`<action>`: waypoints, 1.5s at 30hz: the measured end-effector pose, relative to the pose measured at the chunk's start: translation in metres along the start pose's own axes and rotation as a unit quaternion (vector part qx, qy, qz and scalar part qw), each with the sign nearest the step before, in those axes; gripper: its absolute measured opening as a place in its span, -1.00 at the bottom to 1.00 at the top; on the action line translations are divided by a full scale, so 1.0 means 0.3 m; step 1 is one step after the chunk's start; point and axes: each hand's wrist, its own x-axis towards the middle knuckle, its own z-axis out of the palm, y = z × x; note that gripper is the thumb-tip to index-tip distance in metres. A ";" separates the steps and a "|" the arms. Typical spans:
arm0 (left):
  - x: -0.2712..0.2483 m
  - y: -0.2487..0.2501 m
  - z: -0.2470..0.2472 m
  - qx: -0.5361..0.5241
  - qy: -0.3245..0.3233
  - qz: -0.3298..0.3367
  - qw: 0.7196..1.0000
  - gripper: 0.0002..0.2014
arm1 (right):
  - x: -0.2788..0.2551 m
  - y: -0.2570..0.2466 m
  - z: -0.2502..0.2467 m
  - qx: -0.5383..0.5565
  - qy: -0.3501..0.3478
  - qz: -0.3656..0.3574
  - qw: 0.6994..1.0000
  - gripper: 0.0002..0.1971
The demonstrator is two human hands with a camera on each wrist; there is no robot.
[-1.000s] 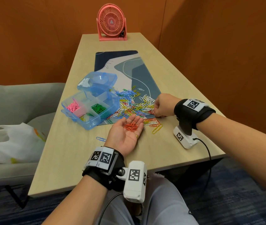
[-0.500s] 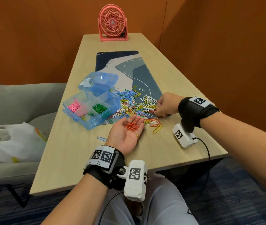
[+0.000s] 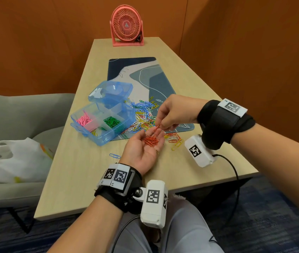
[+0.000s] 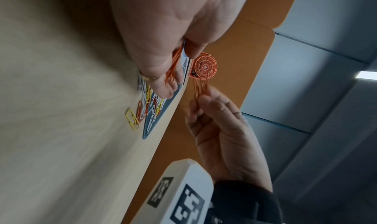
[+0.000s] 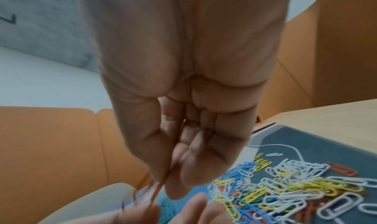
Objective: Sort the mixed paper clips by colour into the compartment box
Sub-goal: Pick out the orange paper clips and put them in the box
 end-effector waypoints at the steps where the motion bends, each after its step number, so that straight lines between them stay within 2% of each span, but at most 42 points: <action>1: -0.002 0.000 0.002 -0.011 -0.005 -0.001 1.000 -0.62 | 0.000 -0.008 0.005 -0.004 -0.003 -0.005 1.000 -0.88; 5: -0.009 0.003 -0.001 0.003 0.008 -0.010 1.000 -0.63 | 0.011 0.010 -0.002 -0.054 0.031 0.015 0.998 -0.88; 10: -0.014 0.012 -0.024 0.018 0.019 -0.001 1.000 -0.63 | 0.018 0.098 0.009 -0.172 0.051 0.100 0.979 -0.79; 14: -0.016 0.011 -0.028 0.018 0.023 0.005 1.000 -0.64 | 0.020 0.150 0.032 -0.181 0.035 0.139 0.973 -0.92; 22: -0.015 0.012 -0.030 0.015 0.022 0.011 1.000 -0.65 | 0.012 0.156 0.044 -0.215 -0.019 0.129 0.968 -0.92; 27: -0.012 0.011 -0.029 0.014 0.020 0.014 1.000 -0.66 | 0.037 0.156 0.048 -0.217 0.048 0.053 0.974 -0.91; 30: -0.014 0.012 -0.028 0.015 0.020 0.014 1.000 -0.65 | 0.048 0.149 0.063 -0.223 0.031 0.027 0.974 -0.91; 39: -0.016 0.012 -0.031 0.010 0.018 0.010 1.000 -0.64 | 0.034 0.165 0.054 -0.285 -0.034 0.061 0.956 -0.92; 45: -0.018 0.012 -0.029 0.012 0.021 0.009 1.000 -0.64 | 0.030 0.177 0.048 -0.214 -0.013 0.060 0.975 -0.92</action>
